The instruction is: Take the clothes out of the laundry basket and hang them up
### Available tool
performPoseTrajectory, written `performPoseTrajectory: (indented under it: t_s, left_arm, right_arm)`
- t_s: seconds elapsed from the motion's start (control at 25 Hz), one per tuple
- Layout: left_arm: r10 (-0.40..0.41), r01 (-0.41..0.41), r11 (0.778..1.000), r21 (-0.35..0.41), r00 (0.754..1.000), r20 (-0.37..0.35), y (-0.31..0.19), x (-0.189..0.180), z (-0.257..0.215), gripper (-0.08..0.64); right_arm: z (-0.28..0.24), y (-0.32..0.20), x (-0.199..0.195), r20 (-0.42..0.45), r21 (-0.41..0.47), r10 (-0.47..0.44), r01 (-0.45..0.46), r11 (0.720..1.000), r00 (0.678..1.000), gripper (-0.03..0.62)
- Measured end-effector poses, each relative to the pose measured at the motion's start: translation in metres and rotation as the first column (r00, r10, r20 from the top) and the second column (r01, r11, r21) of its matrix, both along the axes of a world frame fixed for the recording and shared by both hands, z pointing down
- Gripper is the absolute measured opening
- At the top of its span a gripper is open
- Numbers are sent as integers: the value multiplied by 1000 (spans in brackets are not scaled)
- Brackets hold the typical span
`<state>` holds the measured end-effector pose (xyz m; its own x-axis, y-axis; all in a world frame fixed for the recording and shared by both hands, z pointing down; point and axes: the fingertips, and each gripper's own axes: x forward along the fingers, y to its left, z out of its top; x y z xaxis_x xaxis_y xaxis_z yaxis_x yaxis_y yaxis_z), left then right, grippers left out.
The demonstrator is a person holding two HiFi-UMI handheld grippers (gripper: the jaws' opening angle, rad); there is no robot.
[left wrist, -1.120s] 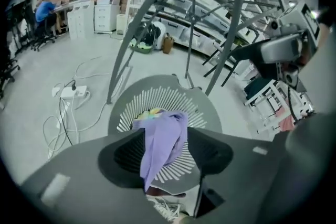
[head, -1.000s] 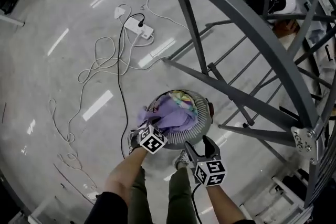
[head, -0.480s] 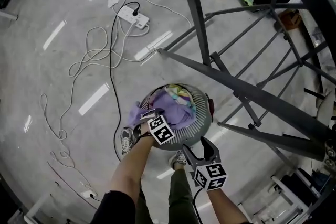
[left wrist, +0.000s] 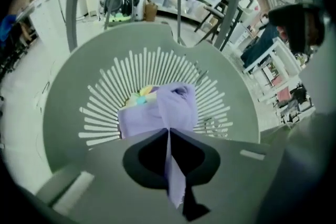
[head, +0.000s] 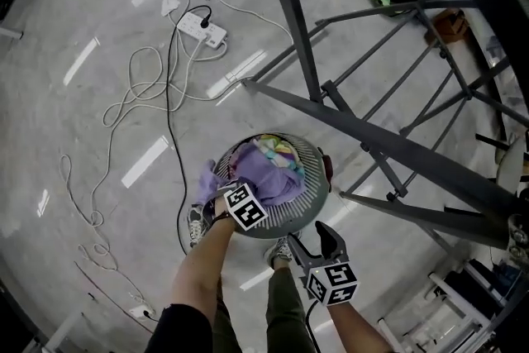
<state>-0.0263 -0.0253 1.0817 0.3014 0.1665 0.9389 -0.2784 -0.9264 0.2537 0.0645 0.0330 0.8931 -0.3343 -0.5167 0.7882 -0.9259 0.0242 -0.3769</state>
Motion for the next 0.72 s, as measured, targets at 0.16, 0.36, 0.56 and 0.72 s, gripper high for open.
performPoseTrajectory:
  t_s: [0.16, 0.36, 0.56, 0.72]
  left_arm:
    - [-39, 51, 997, 63, 983, -181, -8, 13, -60, 8]
    - [-5, 52, 988, 147, 952, -306, -9, 0, -145, 8]
    - [9, 59, 982, 182, 937, -350, -21, -25, -208, 8]
    - [-8, 77, 984, 159, 918, -397, -27, -29, -253, 7]
  right_arm:
    - [-10, -6, -1, 3, 8, 22, -22, 1000, 1000, 311]
    - [-29, -13, -10, 1, 16, 52, -52, 999, 999, 311]
    - [-32, -15, -19, 0, 1, 83, -83, 997, 997, 311]
    - [-38, -9, -30, 4, -13, 74, -74, 997, 997, 311]
